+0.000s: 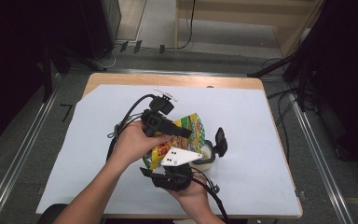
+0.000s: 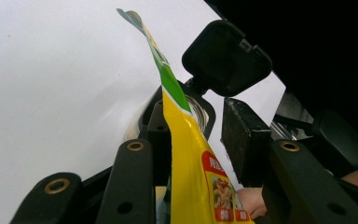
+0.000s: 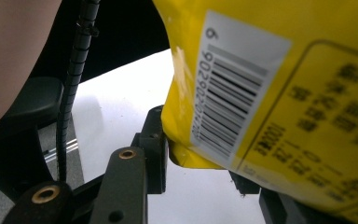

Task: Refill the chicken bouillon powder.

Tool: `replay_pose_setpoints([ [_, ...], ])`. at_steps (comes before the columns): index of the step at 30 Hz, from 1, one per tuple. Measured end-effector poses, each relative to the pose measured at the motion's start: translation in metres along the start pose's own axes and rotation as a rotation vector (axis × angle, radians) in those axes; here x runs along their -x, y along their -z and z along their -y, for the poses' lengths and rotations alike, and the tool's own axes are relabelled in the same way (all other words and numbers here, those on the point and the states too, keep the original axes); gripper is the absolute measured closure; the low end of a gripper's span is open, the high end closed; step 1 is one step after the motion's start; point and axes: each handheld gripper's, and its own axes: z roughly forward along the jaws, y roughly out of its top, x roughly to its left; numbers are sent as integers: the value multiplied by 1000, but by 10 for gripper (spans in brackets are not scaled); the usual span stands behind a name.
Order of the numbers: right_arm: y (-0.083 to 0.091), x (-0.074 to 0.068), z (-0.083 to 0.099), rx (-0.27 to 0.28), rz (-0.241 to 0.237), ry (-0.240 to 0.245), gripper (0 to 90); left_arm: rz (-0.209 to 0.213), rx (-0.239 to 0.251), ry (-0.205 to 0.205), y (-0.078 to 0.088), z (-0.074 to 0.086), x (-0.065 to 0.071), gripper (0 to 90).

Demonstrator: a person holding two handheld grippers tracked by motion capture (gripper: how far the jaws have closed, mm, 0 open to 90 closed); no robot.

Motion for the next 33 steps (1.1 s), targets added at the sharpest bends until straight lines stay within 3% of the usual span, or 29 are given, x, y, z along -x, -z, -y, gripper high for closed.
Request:
replay_pose_setpoints([
  [5,0,-1,0,-5,6,4,628,1,-8,8,-2,0,-2,668],
  [9,0,-6,1,-8,48,73,629,9,-10,14,-1,0,-3,678],
  [22,1,-3,1,7,37,66,645,-15,-9,3,-2,-2,0,679],
  [33,-3,2,0,-20,37,73,646,-29,-10,6,-1,-3,-4,681],
])
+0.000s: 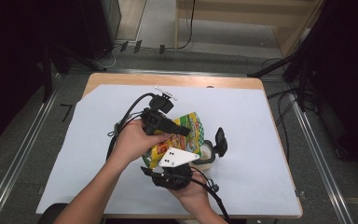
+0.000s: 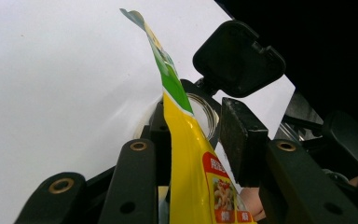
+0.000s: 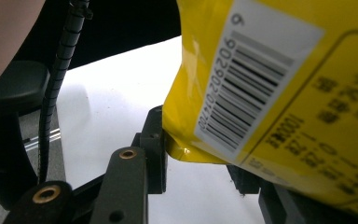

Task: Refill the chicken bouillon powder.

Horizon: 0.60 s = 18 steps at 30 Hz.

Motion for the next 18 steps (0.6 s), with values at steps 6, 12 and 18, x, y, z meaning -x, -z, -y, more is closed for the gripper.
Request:
replay_pose_setpoints([
  [6,1,1,-3,3,-2,7,647,2,9,-10,3,-3,0,680],
  [12,1,4,-8,-16,-17,5,626,7,0,-10,3,-8,-2,685],
  [18,3,5,-7,-20,-9,-22,655,20,-18,-11,-3,-10,-2,686],
])
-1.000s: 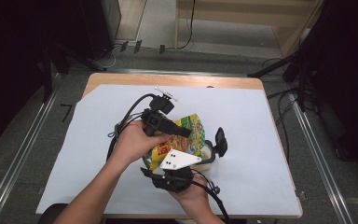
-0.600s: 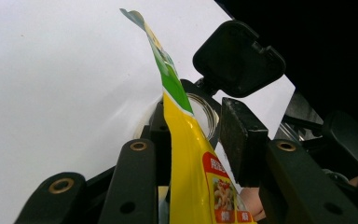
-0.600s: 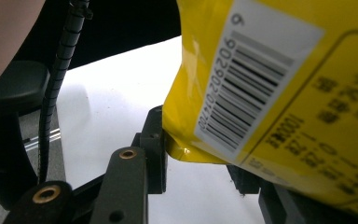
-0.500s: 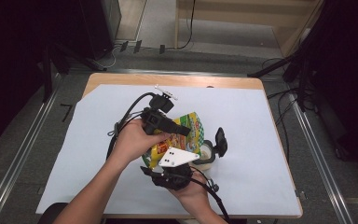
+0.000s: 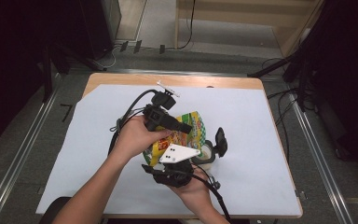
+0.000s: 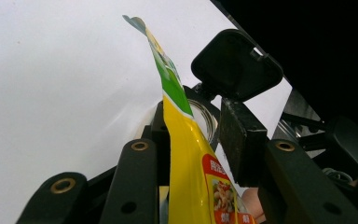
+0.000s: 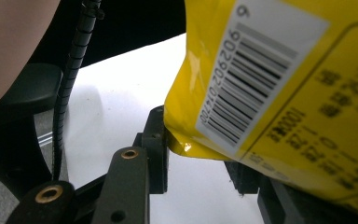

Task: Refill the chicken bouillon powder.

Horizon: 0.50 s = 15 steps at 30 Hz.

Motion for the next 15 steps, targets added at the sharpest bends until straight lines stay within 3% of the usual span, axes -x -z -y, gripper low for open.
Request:
replay_pose_setpoints([
  [15,0,-1,2,16,1,-32,658,14,-14,9,-3,0,-1,683],
])
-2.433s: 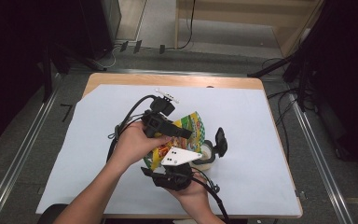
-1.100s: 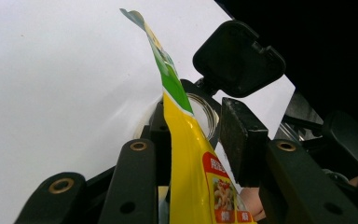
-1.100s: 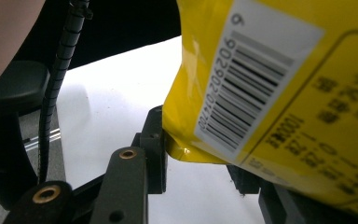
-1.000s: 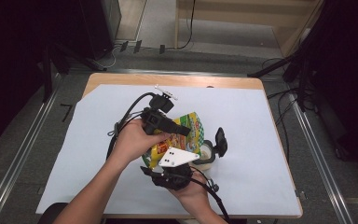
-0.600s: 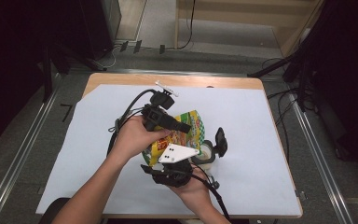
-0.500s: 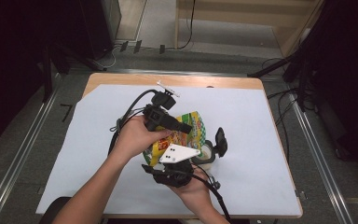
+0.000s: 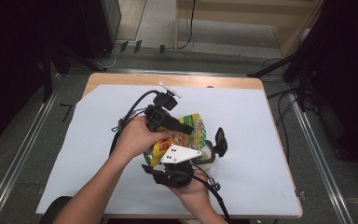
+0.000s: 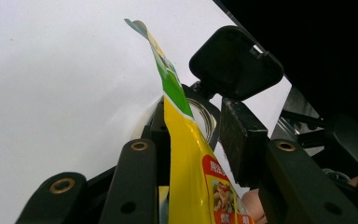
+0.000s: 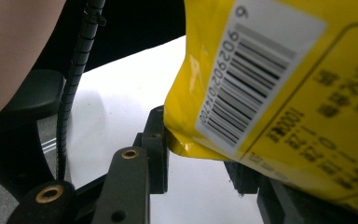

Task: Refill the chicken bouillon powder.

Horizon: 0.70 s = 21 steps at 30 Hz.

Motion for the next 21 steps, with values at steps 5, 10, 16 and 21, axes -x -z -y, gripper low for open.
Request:
replay_pose_setpoints([
  [5,0,-1,-2,-5,-8,-11,657,17,0,15,-1,0,-4,683],
  [10,1,-1,-2,-6,-12,-25,657,36,-8,31,0,0,-4,675],
  [16,1,-1,-1,-8,-4,-17,657,34,-9,27,-2,0,-4,682],
  [21,1,-1,-1,-5,0,-1,657,21,-2,15,0,1,-3,681],
])
